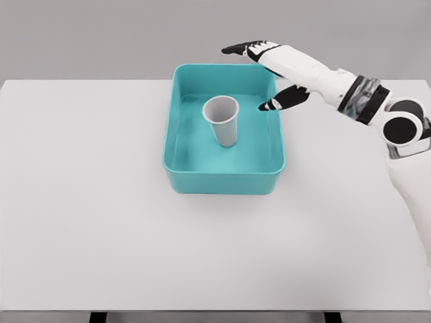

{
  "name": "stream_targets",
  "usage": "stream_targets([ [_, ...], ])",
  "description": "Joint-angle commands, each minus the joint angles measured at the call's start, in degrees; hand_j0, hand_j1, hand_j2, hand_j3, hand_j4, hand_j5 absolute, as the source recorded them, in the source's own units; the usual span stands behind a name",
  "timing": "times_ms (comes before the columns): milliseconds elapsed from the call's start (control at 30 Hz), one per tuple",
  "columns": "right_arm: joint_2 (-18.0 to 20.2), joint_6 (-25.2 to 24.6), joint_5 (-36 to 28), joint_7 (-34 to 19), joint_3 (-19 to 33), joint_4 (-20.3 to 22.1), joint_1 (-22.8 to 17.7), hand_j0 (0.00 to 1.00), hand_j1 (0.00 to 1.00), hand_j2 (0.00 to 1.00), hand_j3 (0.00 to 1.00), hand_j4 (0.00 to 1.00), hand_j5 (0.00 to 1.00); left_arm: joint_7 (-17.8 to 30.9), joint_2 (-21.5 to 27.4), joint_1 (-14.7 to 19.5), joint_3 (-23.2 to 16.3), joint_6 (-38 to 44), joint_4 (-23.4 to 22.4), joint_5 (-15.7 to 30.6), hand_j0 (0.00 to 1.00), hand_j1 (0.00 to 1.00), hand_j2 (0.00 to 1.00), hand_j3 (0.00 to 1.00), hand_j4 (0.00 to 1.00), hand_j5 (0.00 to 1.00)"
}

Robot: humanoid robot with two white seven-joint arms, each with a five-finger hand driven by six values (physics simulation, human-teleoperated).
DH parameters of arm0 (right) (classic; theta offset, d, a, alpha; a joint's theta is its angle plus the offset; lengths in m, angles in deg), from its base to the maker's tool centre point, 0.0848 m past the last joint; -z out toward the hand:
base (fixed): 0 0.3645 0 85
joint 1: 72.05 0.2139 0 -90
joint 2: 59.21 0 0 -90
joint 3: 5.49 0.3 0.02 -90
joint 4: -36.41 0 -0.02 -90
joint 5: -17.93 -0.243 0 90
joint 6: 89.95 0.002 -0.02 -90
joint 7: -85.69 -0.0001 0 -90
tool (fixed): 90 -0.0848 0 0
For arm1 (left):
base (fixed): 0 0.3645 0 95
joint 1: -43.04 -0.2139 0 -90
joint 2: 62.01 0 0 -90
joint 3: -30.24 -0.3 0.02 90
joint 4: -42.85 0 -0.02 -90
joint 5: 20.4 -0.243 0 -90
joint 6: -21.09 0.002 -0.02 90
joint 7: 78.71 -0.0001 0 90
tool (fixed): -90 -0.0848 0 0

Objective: Put the paper cup into the basket with your right arm

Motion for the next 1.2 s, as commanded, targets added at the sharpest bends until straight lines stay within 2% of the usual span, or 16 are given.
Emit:
stream_targets([
  [0, 0.2, 0.0, -0.9, 0.0, 0.4, 0.1, -0.1, 1.00, 1.00, 1.00, 1.00, 1.00, 1.00, 0.0, 0.0, 0.0, 0.0, 0.0, 0.0, 0.0, 1.00, 1.00, 1.00, 1.00, 1.00, 1.00],
  [100, 0.2, -0.2, -2.1, 0.0, 1.2, -0.2, -0.9, 1.00, 1.00, 1.00, 1.00, 1.00, 1.00, 0.0, 0.0, 0.0, 0.0, 0.0, 0.0, 0.0, 1.00, 1.00, 1.00, 1.00, 1.00, 1.00],
  [200, 0.2, -0.2, -2.7, 0.0, 6.3, -0.3, -3.0, 1.00, 1.00, 1.00, 1.00, 1.00, 1.00, 0.0, 0.0, 0.0, 0.0, 0.0, 0.0, 0.0, 1.00, 1.00, 1.00, 1.00, 1.00, 1.00],
  [300, 0.5, -0.4, -8.5, 0.0, 7.6, -0.9, -4.9, 1.00, 1.00, 1.00, 1.00, 1.00, 1.00, 0.0, 0.0, 0.0, 0.0, 0.0, 0.0, 0.0, 1.00, 1.00, 1.00, 1.00, 1.00, 1.00],
  [400, 0.6, -0.5, -8.6, 0.0, 9.8, -0.7, -7.6, 1.00, 1.00, 1.00, 1.00, 1.00, 1.00, 0.0, 0.0, 0.0, 0.0, 0.0, 0.0, 0.0, 1.00, 1.00, 1.00, 1.00, 1.00, 1.00],
  [533, 0.7, -0.9, -9.1, 0.0, 10.5, -1.0, -8.0, 1.00, 1.00, 1.00, 1.00, 1.00, 1.00, 0.0, 0.0, 0.0, 0.0, 0.0, 0.0, 0.0, 1.00, 1.00, 1.00, 1.00, 1.00, 1.00],
  [633, 0.6, -0.8, -14.4, 0.0, 10.8, -4.6, -8.0, 1.00, 1.00, 1.00, 1.00, 1.00, 1.00, 0.0, 0.0, 0.0, 0.0, 0.0, 0.0, 0.0, 1.00, 1.00, 1.00, 1.00, 1.00, 1.00],
  [700, 0.7, -0.8, -14.4, 0.0, 10.9, -6.0, -8.2, 1.00, 1.00, 1.00, 1.00, 1.00, 1.00, 0.0, 0.0, 0.0, 0.0, 0.0, 0.0, 0.0, 1.00, 1.00, 1.00, 1.00, 1.00, 1.00],
  [900, 0.7, -2.3, -14.5, 0.0, 15.7, -7.3, -12.7, 1.00, 1.00, 1.00, 1.00, 1.00, 1.00, 0.0, 0.0, 0.0, 0.0, 0.0, 0.0, 0.0, 1.00, 1.00, 1.00, 1.00, 1.00, 1.00],
  [1167, 0.1, -3.2, -14.4, 0.0, 16.4, -8.9, -12.5, 1.00, 1.00, 1.00, 1.00, 1.00, 1.00, 0.0, 0.0, 0.0, 0.0, 0.0, 0.0, 0.0, 1.00, 1.00, 1.00, 1.00, 1.00, 1.00],
])
